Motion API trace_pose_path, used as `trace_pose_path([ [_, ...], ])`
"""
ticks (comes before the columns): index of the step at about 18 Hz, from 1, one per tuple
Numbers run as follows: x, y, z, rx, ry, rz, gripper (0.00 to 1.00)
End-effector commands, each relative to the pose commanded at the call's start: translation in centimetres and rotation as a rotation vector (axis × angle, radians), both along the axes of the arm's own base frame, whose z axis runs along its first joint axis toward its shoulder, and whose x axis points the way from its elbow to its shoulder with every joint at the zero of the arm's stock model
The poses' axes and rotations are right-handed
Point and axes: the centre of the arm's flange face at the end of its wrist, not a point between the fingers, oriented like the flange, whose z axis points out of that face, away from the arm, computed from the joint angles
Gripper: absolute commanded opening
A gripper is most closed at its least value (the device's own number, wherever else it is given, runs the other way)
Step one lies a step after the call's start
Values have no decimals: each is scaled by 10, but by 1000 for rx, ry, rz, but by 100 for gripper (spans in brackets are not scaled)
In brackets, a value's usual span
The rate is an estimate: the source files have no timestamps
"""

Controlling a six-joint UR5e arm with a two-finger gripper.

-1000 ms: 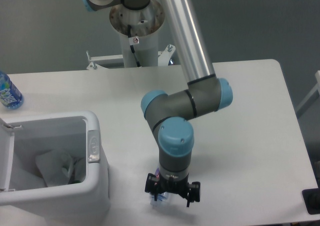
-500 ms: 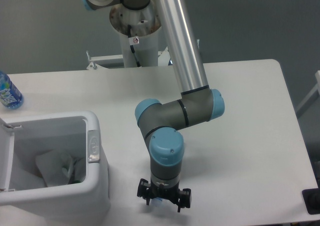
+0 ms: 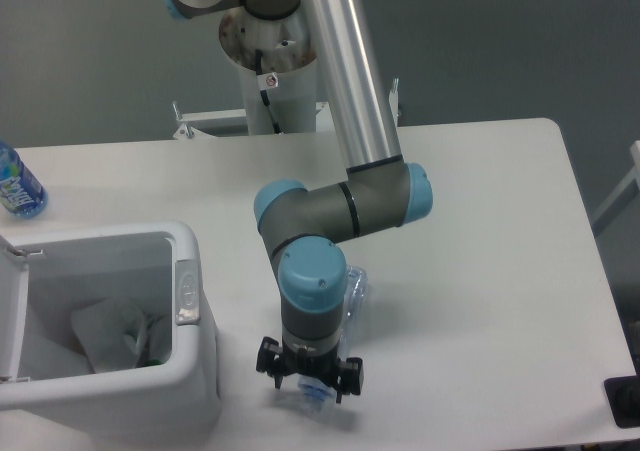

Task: Place the trash in the trash can
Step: 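Close the gripper on the bottle's capped end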

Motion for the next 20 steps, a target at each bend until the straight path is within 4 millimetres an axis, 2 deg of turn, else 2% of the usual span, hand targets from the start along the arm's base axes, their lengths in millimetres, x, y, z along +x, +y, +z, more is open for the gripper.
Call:
trace_pose_path([
  [4,-3,-3,-7,-27,22,-29,100],
  [6,-4,-3,-18,-42,15,-27,100],
  [12,-7,-3,-34,-64,14,-30,100],
  [13,-9,-5,-35,-79,29,-24,93],
  [14,-10,-6,-35,-87,38,-22,82],
  [15,-9,-5,-34,-88,41,-23,74],
  [16,-10,-6,-33,-87,42,-21,71],
  [20,-14,-7,-29,-82,50,-30,70],
])
